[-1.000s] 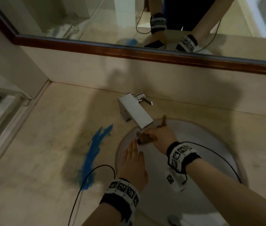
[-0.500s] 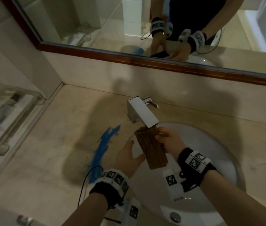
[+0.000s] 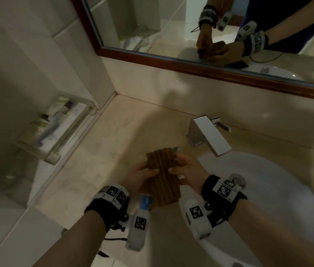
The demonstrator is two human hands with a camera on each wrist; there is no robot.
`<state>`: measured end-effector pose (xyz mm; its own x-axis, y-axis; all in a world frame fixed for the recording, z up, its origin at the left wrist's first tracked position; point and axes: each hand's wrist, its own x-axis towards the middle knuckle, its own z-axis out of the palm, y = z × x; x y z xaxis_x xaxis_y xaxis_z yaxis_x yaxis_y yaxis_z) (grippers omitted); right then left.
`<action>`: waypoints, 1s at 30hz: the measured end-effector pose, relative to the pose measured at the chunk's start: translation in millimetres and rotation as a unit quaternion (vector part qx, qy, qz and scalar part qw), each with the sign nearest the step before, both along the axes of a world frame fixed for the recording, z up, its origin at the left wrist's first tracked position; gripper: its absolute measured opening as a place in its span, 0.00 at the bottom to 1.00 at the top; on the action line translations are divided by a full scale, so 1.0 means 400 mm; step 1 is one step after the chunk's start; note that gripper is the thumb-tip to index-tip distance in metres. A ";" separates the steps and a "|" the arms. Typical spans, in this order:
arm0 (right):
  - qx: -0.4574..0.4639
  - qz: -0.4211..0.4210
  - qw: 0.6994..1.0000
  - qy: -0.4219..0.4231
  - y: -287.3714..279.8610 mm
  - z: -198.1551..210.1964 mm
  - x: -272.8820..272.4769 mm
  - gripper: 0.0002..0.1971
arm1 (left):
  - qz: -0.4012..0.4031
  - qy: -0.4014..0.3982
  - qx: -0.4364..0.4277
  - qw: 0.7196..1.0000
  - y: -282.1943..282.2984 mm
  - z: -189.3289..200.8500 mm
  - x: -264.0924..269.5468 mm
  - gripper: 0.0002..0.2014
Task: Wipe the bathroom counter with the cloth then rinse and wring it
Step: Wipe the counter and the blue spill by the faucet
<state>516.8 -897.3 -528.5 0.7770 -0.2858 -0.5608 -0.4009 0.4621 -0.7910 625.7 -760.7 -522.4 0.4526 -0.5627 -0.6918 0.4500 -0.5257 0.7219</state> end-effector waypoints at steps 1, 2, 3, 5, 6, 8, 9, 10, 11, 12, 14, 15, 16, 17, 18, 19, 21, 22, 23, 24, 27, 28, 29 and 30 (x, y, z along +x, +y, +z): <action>-0.008 -0.004 1.000 0.000 0.006 0.002 0.025 0.20 | 0.005 -0.003 -0.005 1.000 0.006 0.008 0.027 0.14; -0.011 -0.015 1.000 -0.002 0.011 0.003 0.053 0.20 | 0.001 -0.015 -0.006 1.000 0.010 0.015 0.060 0.15; -0.014 -0.023 1.000 -0.006 0.012 0.004 0.077 0.19 | -0.004 -0.033 -0.005 0.999 0.014 0.019 0.087 0.15; -0.012 -0.037 0.999 -0.015 0.013 0.009 0.123 0.17 | -0.012 -0.082 0.009 0.997 0.020 0.021 0.147 0.15; -0.006 -0.040 0.999 -0.016 0.011 0.013 0.142 0.17 | -0.016 -0.109 0.018 0.994 0.021 0.025 0.177 0.15; -0.018 -0.033 0.999 -0.006 0.006 0.007 0.161 0.17 | -0.008 -0.171 0.042 0.984 0.028 0.027 0.240 0.14; -0.032 -0.026 0.999 -0.001 0.004 0.000 0.164 0.16 | -0.010 -0.221 0.062 0.973 0.032 0.024 0.273 0.14; -0.045 -0.021 0.999 0.004 0.004 -0.011 0.162 0.14 | -0.027 -0.282 0.091 0.955 0.034 0.024 0.303 0.15; -0.062 -0.015 0.998 0.009 0.004 -0.024 0.158 0.13 | -0.051 -0.345 0.124 0.929 0.035 0.021 0.329 0.16; -0.080 -0.014 0.997 0.012 0.004 -0.036 0.153 0.13 | -0.078 -0.403 0.153 0.899 0.031 0.026 0.346 0.17; -0.119 -0.021 0.992 0.025 0.000 -0.062 0.143 0.18 | -0.145 -0.494 0.181 0.838 0.013 0.027 0.361 0.18; -0.139 -0.026 0.989 0.033 -0.003 -0.070 0.139 0.21 | -0.193 -0.520 0.184 0.812 0.001 0.017 0.361 0.15; -0.164 -0.030 0.985 0.040 -0.008 -0.074 0.135 0.23 | -0.239 -0.535 0.181 0.790 -0.015 0.007 0.352 0.11; -0.200 -0.034 0.978 0.047 -0.014 -0.079 0.132 0.25 | -0.280 -0.541 0.181 0.772 -0.032 -0.015 0.342 0.09; -0.240 -0.036 0.969 0.052 -0.022 -0.082 0.128 0.26 | -0.315 -0.538 0.178 0.761 -0.048 -0.041 0.326 0.10; -0.279 -0.034 0.958 0.061 -0.030 -0.077 0.126 0.26 | -0.341 -0.536 0.175 0.752 -0.062 -0.072 0.307 0.16; -0.336 -0.014 0.938 0.078 -0.046 -0.056 0.129 0.20 | -0.375 -0.530 0.189 0.737 -0.082 -0.115 0.263 0.27; -0.360 0.005 0.929 0.087 -0.053 -0.044 0.132 0.17 | -0.373 -0.529 0.196 0.736 -0.087 -0.126 0.242 0.29; -0.381 0.027 0.919 0.097 -0.057 -0.031 0.138 0.17 | -0.365 -0.525 0.200 0.743 -0.086 -0.135 0.228 0.30; -0.400 0.053 0.909 0.103 -0.058 -0.018 0.145 0.17 | -0.352 -0.520 0.197 0.753 -0.081 -0.137 0.218 0.29; -0.448 0.157 0.875 0.099 -0.032 0.015 0.183 0.23 | -0.296 -0.498 0.149 0.801 -0.054 -0.128 0.226 0.24; -0.465 0.198 0.859 0.087 -0.010 0.025 0.205 0.23 | -0.283 -0.493 0.140 0.810 -0.041 -0.128 0.237 0.21; -0.486 0.241 0.837 0.069 0.014 0.027 0.234 0.22 | -0.273 -0.497 0.135 0.812 -0.028 -0.129 0.250 0.20; -0.509 0.285 0.811 0.052 0.042 0.021 0.266 0.22 | -0.272 -0.504 0.139 0.808 -0.012 -0.135 0.263 0.20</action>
